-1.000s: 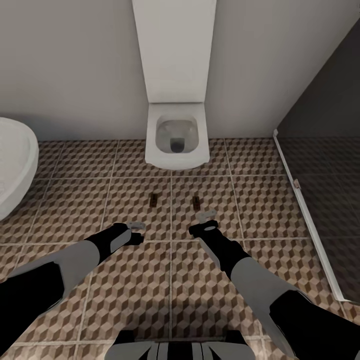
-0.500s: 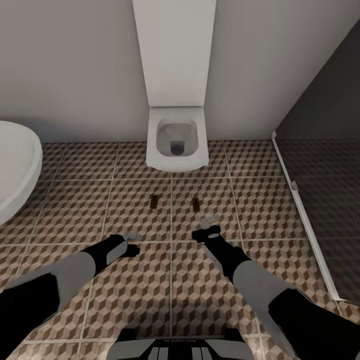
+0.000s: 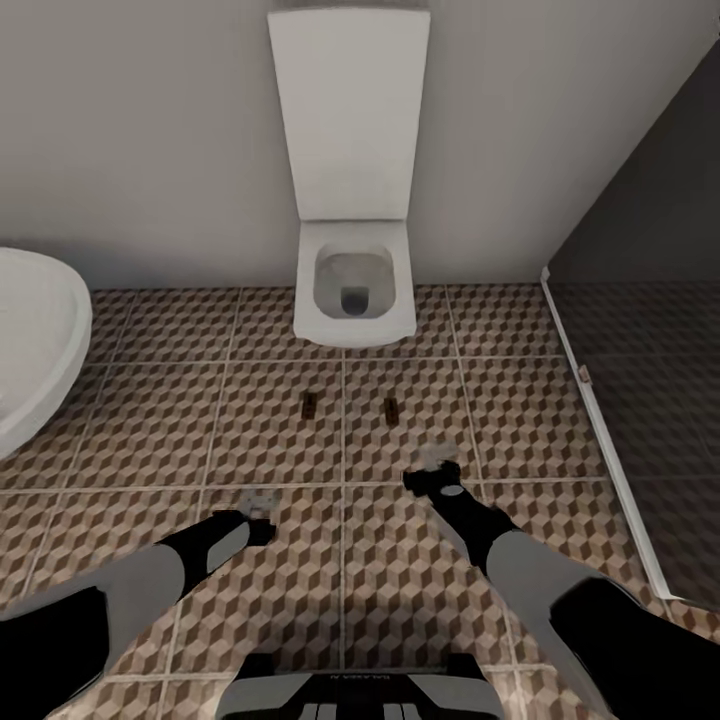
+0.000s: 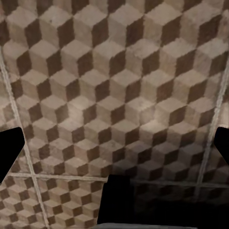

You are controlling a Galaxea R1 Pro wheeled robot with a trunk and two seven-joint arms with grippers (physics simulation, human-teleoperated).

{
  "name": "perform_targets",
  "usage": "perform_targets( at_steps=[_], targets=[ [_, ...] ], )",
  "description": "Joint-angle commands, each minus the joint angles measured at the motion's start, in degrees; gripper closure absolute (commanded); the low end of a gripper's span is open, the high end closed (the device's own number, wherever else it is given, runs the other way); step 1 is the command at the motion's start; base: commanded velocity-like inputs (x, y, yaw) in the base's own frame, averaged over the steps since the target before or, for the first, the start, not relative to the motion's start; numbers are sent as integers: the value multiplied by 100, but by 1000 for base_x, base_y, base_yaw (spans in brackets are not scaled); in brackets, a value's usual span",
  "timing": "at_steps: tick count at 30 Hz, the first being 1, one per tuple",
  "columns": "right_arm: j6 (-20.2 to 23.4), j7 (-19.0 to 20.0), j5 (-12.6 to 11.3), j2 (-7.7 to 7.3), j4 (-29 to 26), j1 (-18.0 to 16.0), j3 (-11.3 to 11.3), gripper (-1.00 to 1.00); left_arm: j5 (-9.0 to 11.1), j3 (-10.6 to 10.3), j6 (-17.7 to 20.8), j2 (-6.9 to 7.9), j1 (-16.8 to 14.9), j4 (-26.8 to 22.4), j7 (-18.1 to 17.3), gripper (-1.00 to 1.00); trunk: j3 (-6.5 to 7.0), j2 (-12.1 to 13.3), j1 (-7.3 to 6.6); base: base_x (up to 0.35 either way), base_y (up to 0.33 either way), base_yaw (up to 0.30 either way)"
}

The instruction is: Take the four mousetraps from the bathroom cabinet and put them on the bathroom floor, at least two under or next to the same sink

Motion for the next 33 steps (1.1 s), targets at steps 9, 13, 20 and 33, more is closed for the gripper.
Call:
perform_targets(
  at_steps=[9, 13, 20, 33],
  targets=[
    [-609, 167, -58, -101, 485, 182, 51, -100, 46, -35, -548, 26, 373, -17, 34, -100, 160, 361, -198, 0, 0, 0],
    [-971, 198, -58, -111, 818, 217, 51, -100, 46, -35, -752, 100, 551, 6, 30, -100, 232, 521, -286, 0, 0, 0],
    [-1368, 210, -55, -115, 1149, 317, 51, -100, 46, -35, -1035, 311, 789, 44, -149, -100, 357, 802, -440, 0, 0, 0],
    [-1800, 206, -35, -156, 1218, 873, 51, -100, 45, -47, -1824, 493, 1156, 738, -1311, -100, 591, 1323, -725, 0, 0, 0]
  ],
)
